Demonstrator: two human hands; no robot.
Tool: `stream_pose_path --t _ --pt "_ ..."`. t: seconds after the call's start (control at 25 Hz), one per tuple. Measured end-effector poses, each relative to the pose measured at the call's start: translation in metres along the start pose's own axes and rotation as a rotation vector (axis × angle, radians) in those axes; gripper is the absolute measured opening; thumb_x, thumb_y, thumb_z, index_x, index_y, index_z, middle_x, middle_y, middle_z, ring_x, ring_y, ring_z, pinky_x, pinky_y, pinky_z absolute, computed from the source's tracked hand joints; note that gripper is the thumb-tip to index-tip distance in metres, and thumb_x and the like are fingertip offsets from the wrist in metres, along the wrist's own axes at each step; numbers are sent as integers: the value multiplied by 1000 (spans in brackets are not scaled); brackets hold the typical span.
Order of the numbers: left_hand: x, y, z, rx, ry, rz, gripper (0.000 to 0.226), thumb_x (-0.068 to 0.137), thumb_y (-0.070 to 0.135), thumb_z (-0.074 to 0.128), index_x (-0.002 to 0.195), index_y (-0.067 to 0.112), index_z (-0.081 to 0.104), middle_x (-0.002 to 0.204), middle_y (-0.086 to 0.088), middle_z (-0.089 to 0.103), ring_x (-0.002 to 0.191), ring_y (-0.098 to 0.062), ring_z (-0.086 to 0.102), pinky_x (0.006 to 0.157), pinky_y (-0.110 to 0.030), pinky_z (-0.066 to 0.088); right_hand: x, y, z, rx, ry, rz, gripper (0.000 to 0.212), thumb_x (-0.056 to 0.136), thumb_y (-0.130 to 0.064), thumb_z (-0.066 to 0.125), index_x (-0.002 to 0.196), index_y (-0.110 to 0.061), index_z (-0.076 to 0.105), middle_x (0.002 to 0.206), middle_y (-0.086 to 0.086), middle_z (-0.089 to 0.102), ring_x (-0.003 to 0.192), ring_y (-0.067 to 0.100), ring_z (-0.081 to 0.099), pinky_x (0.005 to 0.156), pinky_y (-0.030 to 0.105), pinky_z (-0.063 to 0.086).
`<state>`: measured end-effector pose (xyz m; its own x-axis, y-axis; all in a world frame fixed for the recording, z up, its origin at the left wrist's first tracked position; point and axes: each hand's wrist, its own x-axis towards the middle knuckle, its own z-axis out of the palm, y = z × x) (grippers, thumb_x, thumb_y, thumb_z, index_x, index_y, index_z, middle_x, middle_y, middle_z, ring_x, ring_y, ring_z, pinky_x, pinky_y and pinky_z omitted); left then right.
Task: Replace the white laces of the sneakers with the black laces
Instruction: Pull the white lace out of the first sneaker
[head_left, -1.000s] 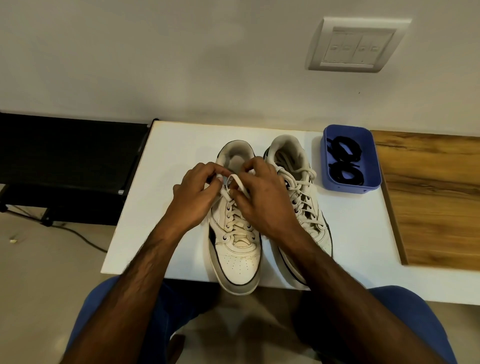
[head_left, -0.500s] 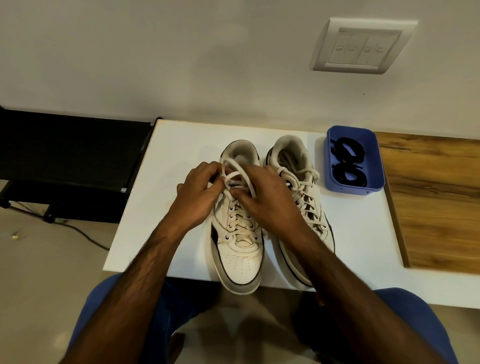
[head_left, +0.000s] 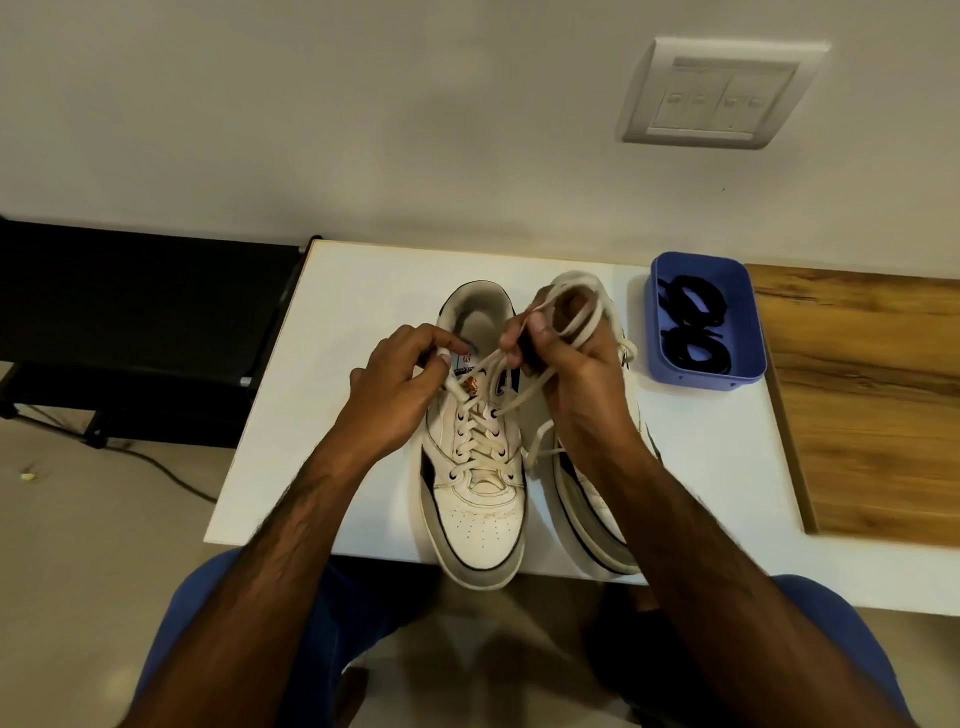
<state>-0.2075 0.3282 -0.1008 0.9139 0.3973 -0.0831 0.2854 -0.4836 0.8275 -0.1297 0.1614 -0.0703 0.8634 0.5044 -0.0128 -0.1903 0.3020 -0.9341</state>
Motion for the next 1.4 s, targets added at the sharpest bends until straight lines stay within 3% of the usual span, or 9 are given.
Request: stream_pose_path --t 0.16,0.24,0.4,0.64,0.72,0.84,1.0,1.24,1.4 --pt "0 -3 0 22 7 13 26 93 44 41 103 45 64 106 16 58 106 -7 55 104 -56 38 11 -24 -15 347 -35 -25 15 102 -9 43 88 -9 46 64 1 41 59 15 43 57 26 43" --pt "0 -3 2 72 25 29 24 93 45 42 103 44 64 104 16 54 106 -7 53 102 -50 36 10 -33 -28 159 -153 12 9 97 -10 47 88 -9 46 63 1 36 58 16 37 55 26 40" --pt "-2 4 5 311 94 164 23 92 47 50 106 38 67 114 13 38 116 -7 36 92 -34 20 -1 -50 -41 -450 -477 144 9 96 -16 60 95 -7 60 70 10 55 61 16 53 61 25 47" --pt "-11 9 12 540 6 321 26 81 43 59 104 31 64 135 7 41 122 -14 30 87 -30 12 -8 -56 -46 -1023 -610 406 81 84 -83 28 77 -21 80 88 -6 76 85 13 69 94 39 52" --pt "-11 10 14 545 42 310 20 83 40 64 100 31 66 133 7 45 121 -15 33 86 -30 12 -7 -47 -45 -1090 -521 315 74 92 -76 33 77 -22 80 87 -5 76 84 11 69 90 37 54" --pt "-11 11 14 522 80 303 14 83 32 75 95 31 68 125 8 51 118 -16 40 87 -33 17 -2 -28 -36 -1068 -340 -11 19 101 -27 57 106 -16 72 87 -8 71 78 6 67 76 29 54" --pt "-12 14 15 607 102 315 13 83 28 69 94 27 63 120 6 54 110 -21 47 85 -38 28 5 -1 -22 -1265 -359 -241 43 92 -5 62 132 -20 62 101 2 60 90 21 58 76 40 52" --pt "-12 10 0 664 127 334 14 85 33 49 91 22 56 101 5 56 94 -21 49 80 -43 36 7 13 -3 -1235 -327 -311 33 91 -3 62 121 -18 67 98 6 63 89 24 59 74 39 51" --pt "-6 3 -9 385 81 184 26 82 44 39 88 23 55 103 9 51 99 -17 44 83 -39 39 15 21 -5 -1232 -318 -322 31 89 3 62 112 -17 67 93 3 67 83 22 61 72 45 54"
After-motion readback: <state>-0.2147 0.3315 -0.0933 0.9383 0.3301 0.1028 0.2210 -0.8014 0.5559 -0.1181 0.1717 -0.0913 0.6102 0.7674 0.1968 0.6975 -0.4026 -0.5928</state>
